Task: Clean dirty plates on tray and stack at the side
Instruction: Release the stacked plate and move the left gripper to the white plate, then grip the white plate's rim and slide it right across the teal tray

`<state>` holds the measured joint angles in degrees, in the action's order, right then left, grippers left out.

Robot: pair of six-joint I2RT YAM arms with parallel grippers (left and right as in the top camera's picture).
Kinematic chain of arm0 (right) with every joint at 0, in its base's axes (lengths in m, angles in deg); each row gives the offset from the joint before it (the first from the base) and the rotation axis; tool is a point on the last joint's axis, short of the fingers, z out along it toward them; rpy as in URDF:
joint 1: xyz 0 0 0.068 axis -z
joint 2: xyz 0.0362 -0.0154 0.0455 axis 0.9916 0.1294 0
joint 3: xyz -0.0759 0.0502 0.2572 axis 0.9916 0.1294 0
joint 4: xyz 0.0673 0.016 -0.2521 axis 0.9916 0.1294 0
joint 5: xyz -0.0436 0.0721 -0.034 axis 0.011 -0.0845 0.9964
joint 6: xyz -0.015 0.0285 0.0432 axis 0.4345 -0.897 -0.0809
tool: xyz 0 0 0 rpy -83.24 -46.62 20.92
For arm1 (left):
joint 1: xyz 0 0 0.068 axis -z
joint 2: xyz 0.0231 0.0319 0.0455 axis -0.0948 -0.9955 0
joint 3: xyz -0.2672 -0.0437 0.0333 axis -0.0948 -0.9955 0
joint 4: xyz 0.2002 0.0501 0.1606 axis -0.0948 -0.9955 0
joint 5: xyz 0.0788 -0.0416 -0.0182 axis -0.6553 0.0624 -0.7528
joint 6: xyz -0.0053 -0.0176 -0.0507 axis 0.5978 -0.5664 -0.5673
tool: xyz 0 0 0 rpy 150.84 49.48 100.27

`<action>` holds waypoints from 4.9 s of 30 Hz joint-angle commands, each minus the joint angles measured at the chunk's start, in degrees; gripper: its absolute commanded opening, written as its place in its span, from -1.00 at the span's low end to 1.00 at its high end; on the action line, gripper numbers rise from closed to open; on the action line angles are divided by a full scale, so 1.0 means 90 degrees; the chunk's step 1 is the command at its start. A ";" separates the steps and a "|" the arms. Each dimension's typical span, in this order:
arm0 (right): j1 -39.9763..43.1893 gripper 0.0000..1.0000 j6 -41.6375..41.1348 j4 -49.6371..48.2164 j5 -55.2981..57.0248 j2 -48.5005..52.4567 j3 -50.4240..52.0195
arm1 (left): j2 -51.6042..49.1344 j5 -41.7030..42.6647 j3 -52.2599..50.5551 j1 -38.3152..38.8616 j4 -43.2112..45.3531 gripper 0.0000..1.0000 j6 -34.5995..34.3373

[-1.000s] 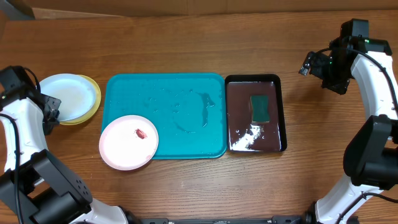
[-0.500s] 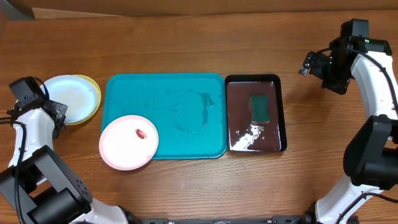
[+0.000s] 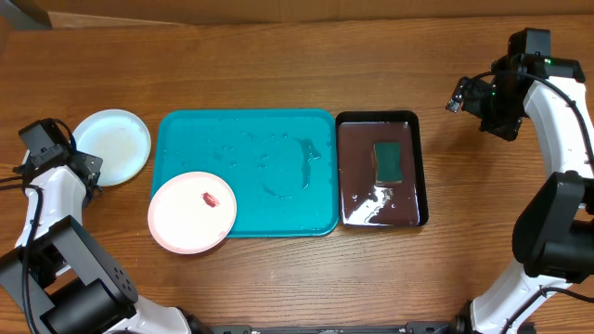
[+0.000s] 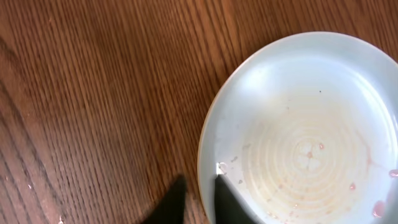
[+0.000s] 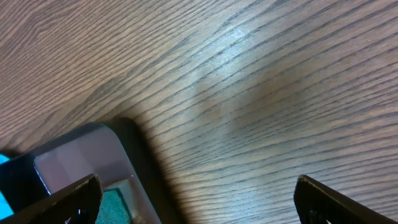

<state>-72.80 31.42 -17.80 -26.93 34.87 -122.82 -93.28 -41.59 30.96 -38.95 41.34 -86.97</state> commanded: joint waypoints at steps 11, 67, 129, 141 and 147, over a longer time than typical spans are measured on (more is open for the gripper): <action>0.0044 1.00 -0.0024 -0.0012 -0.0010 -0.0070 0.0017 | 0.0238 0.5348 0.0017 -0.0017 -0.1115 0.42 0.1481; 0.0044 1.00 -0.0024 -0.0012 -0.0012 -0.0070 0.0017 | 0.2217 0.2067 -0.2382 0.0532 -0.3135 -0.60 0.1610; 0.0044 1.00 -0.0024 -0.0012 -0.0012 -0.0070 0.0017 | 0.0488 0.1787 -0.0551 0.4184 -0.0629 -0.30 0.2266; 0.0044 1.00 -0.0024 -0.0012 -0.0012 -0.0070 0.0017 | -0.0240 0.1685 -0.0556 0.4187 -0.0440 -0.85 0.2259; 0.0044 1.00 -0.0104 -0.0197 -0.0090 -0.0070 0.0015 | -0.0282 0.1688 -0.0554 0.4187 -0.0432 -0.92 0.2261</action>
<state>-72.80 31.40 -18.54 -26.95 34.87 -122.80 -94.79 -26.01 25.21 -1.60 37.45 -67.30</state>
